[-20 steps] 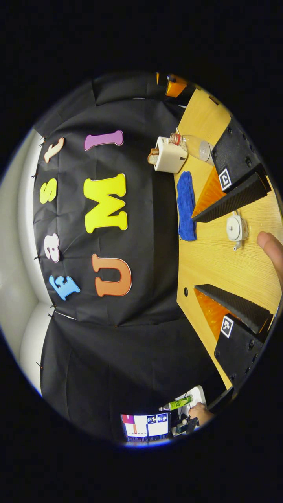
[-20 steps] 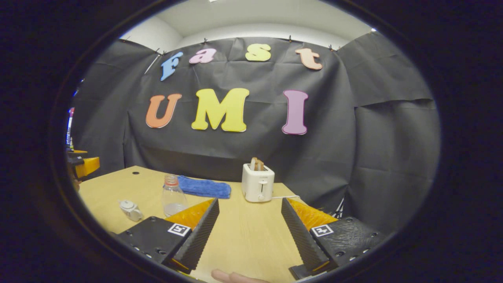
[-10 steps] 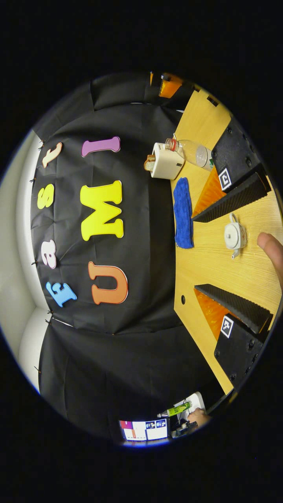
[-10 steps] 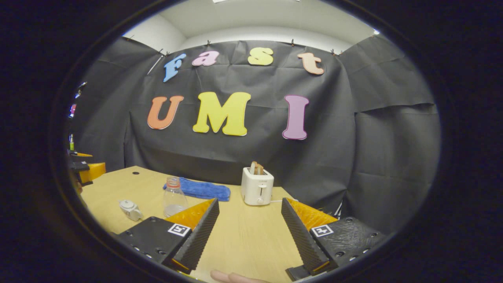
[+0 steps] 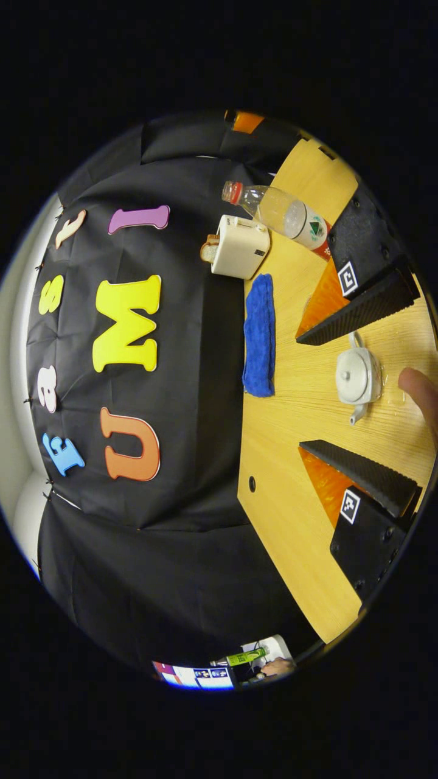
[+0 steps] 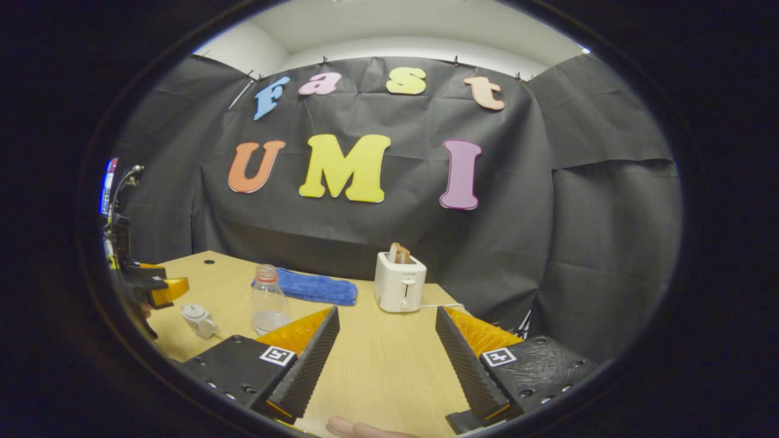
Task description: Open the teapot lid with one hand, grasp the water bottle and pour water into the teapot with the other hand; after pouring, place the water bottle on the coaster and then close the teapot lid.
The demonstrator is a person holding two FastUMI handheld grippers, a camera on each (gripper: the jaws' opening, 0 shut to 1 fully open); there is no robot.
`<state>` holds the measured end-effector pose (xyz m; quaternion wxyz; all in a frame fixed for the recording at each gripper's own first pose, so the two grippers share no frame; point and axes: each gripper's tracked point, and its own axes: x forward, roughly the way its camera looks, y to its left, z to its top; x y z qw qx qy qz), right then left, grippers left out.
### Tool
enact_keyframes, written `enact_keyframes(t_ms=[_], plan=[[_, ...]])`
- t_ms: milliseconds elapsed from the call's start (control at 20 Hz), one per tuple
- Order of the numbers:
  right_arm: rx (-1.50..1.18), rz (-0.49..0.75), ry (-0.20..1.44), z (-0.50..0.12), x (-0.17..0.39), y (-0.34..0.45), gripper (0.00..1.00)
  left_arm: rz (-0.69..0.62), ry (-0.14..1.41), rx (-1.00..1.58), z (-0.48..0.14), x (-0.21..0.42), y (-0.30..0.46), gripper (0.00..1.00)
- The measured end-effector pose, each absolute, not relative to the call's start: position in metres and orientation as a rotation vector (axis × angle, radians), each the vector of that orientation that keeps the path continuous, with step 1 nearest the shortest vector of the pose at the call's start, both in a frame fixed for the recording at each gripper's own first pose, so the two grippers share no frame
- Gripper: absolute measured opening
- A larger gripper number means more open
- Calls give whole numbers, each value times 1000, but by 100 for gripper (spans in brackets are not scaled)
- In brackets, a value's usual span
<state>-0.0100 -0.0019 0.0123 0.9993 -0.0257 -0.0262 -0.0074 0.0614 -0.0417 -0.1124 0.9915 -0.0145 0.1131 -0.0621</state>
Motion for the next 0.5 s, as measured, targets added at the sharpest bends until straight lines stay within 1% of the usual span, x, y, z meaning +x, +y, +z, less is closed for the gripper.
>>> enact_keyframes(t_ms=[100,250,400,500], plan=[[-62,-20,-44,9,-6,-1,95,-139,270,-29,-131,66,-46,99],[-70,-20,-36,7,-4,1,95,-154,306,-39,-144,68,-54,97],[-86,-19,-27,3,-2,4,95,-155,339,-45,-158,70,-56,89],[-95,-14,-22,0,-1,9,96,-139,318,-16,-156,74,-53,84]])
